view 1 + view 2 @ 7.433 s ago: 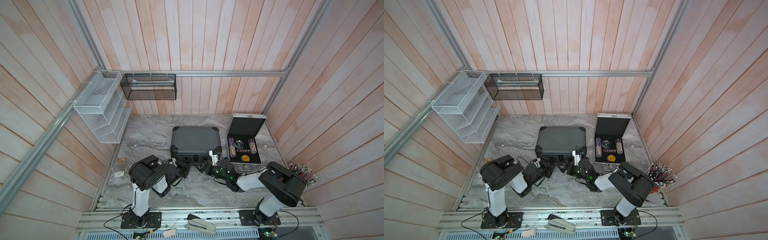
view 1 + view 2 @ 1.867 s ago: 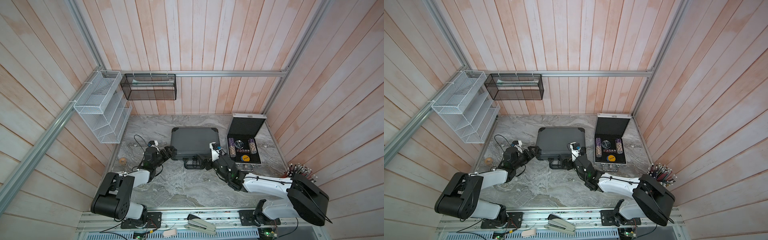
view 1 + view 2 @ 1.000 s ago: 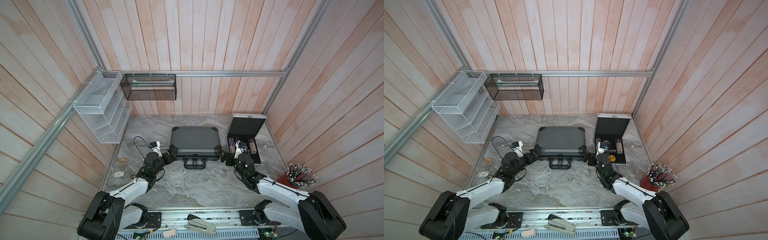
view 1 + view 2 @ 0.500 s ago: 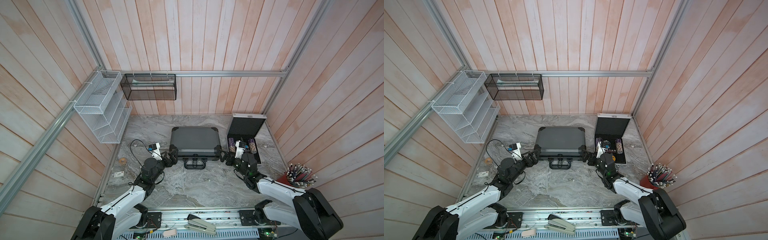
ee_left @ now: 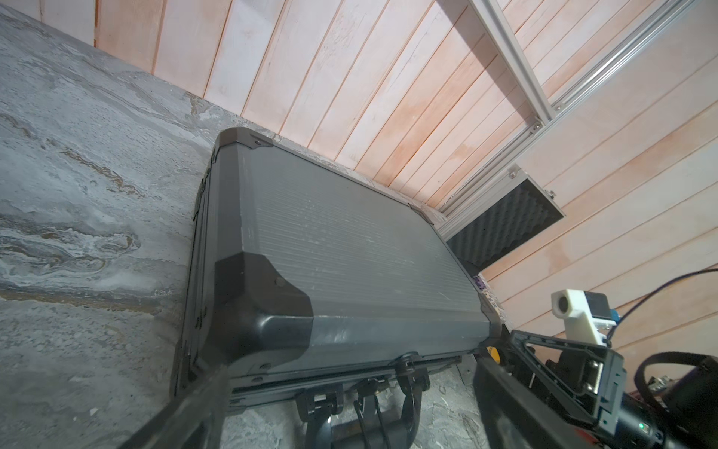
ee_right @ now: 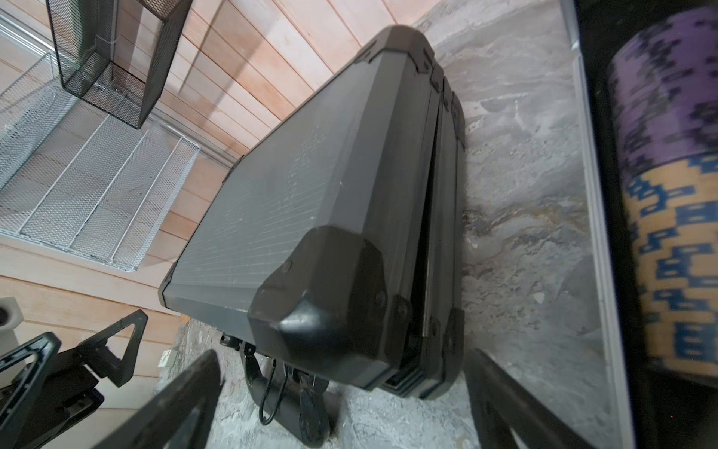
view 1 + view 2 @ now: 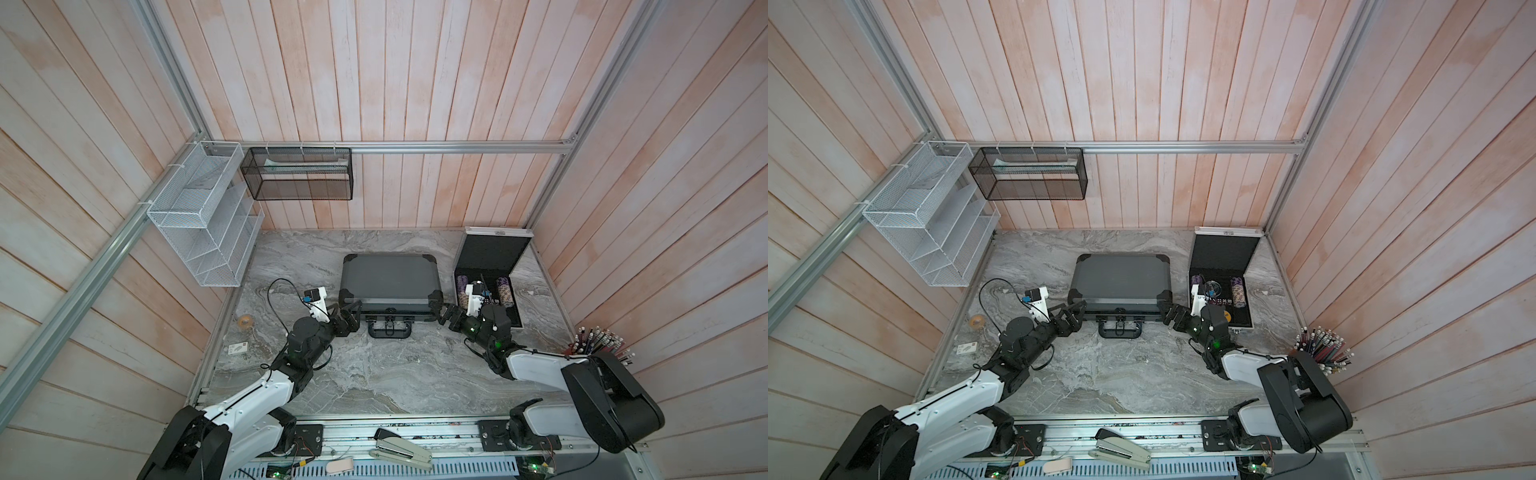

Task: Open the poker set cases
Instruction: Open the case lid on the poker set case.

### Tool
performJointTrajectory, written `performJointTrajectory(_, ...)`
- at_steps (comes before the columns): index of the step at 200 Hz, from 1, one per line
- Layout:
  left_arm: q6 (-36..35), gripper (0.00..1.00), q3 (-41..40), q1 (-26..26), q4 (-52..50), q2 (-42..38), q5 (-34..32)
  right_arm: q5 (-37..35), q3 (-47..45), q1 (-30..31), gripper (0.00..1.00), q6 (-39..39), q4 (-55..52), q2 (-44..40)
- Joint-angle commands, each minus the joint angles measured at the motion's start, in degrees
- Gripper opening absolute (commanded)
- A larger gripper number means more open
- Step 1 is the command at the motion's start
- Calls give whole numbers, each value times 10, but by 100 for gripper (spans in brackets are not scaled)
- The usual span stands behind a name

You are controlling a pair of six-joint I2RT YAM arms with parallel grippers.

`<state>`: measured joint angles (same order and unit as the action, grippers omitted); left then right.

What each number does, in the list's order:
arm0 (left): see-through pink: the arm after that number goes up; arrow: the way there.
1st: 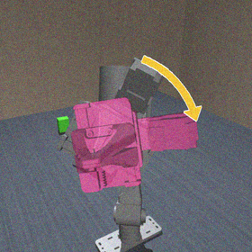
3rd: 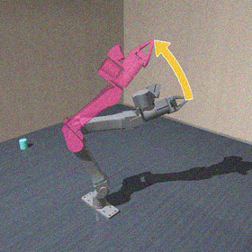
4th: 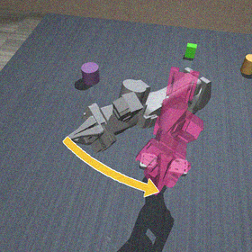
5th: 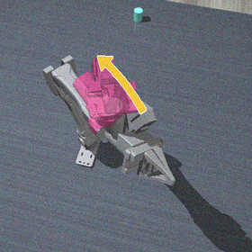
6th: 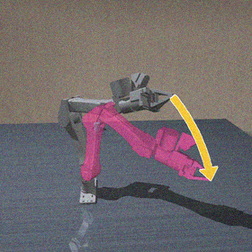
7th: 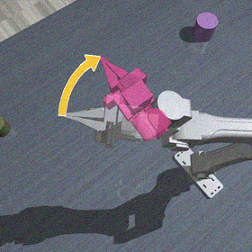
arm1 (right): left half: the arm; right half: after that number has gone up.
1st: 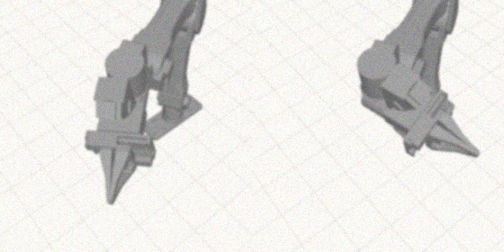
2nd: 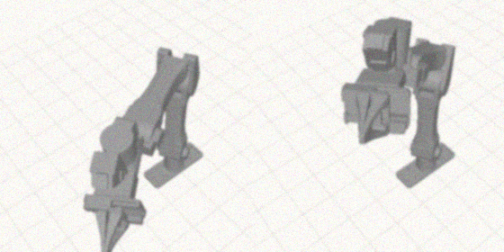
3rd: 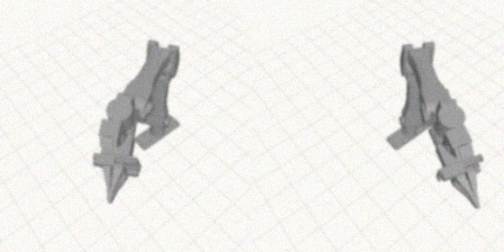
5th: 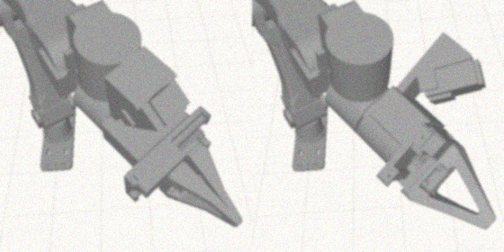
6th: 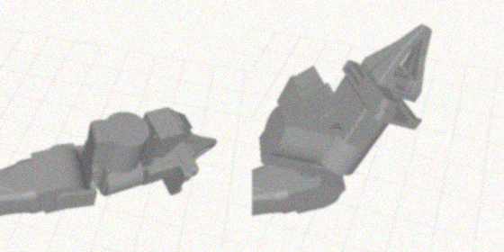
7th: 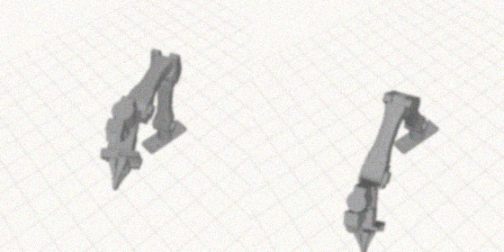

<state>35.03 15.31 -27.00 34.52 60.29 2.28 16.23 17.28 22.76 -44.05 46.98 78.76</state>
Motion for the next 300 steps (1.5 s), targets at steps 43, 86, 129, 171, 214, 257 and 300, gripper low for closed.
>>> performJointTrajectory(43,-15,100,1,-8,-5,-6,-34,83,34,-3,98,-45,84,63)
performJointTrajectory(86,1,100,1,-9,-36,-4,-64,93,42,-1,98,-43,88,57)
performJointTrajectory(129,20,100,14,-9,-60,21,-82,104,51,2,98,-45,78,43)
performJointTrajectory(171,17,100,10,-8,-43,25,-72,112,67,9,98,-44,66,29)
performJointTrajectory(214,2,100,12,-9,-60,23,-76,112,89,15,98,-29,36,12)
performJointTrajectory(257,12,100,13,-8,-73,42,-92,105,112,17,98,-6,4,1)
performJointTrajectory(300,29,100,22,0,-81,68,-85,104,133,17,98,10,-15,-2)
